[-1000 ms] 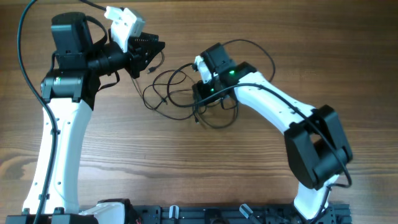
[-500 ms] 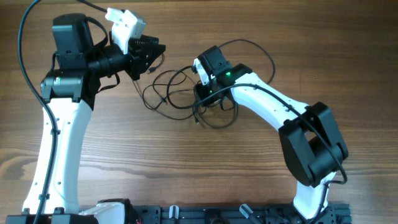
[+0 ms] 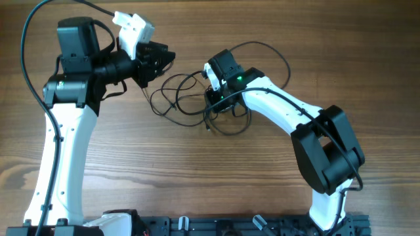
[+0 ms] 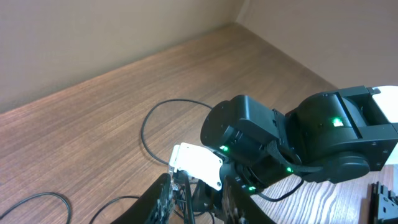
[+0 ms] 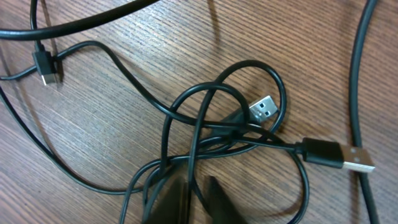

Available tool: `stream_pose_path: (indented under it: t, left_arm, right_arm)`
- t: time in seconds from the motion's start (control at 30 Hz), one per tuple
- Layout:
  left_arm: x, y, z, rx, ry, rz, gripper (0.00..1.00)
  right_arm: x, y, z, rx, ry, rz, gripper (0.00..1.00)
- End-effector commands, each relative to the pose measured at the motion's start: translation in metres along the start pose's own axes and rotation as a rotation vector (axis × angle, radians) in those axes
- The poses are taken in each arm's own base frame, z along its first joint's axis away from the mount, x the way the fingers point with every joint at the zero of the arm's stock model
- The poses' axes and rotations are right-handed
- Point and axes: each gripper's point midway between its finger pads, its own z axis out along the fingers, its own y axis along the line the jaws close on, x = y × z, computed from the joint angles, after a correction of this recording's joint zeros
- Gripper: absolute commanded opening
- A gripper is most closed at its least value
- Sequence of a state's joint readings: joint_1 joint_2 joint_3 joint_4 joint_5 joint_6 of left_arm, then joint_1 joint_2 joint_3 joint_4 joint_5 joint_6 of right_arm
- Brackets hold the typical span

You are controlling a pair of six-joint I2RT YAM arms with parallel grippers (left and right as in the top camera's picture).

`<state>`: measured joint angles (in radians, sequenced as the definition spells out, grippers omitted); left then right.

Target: Untangle cables

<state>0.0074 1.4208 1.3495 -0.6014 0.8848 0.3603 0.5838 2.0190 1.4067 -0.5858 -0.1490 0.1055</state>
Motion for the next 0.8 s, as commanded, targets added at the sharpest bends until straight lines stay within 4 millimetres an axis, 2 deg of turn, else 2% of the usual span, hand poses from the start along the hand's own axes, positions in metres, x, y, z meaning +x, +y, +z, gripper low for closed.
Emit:
stream_pose_path:
  t: [0.0,0.1,0.2,0.23,0.33,0.43,0.53,0.6,0.67,0.77]
  left_arm:
    - [-0.004,-0.011,-0.006,0.014,-0.005,0.003,0.28]
    - [0.0,-0.012,-0.006,0.018,0.008,-0.013,0.28]
    - [0.002,-0.012,-0.006,0.02,0.016,-0.023,0.28]
    - [0.004,-0.012,-0.005,0.021,0.02,-0.028,0.29]
    - [0.009,-0.009,-0.001,0.027,0.037,-0.049,0.3]
    - [0.018,-0.004,0.006,0.035,0.062,-0.08,0.31]
    - [0.034,-0.001,0.021,0.067,0.112,-0.125,0.32]
    - [0.046,-0.005,0.038,0.106,0.153,-0.14,0.33]
    - [0.057,-0.013,0.055,0.157,0.19,-0.123,0.36]
    - [0.075,-0.03,0.088,0.248,0.242,-0.086,0.45]
  right_arm:
    - [0.009,0.001,0.008,-0.016,0.031,0.01,0.05]
    - [-0.001,0.008,-0.016,-0.035,-0.008,0.032,0.04]
    - [-0.022,0.016,-0.069,-0.044,-0.119,0.02,0.05]
    - [-0.03,0.018,-0.093,-0.048,-0.169,0.017,0.05]
    - [-0.042,0.018,-0.148,-0.048,-0.28,0.035,0.04]
    - [-0.038,0.012,-0.178,-0.039,-0.319,0.049,0.04]
    - [-0.034,0.007,-0.194,-0.016,-0.336,0.054,0.05]
    - [-0.034,0.006,-0.198,-0.007,-0.348,0.054,0.05]
    - [-0.034,0.006,-0.198,-0.008,-0.347,0.054,0.04]
    - [-0.033,0.008,-0.198,-0.02,-0.341,0.053,0.04]
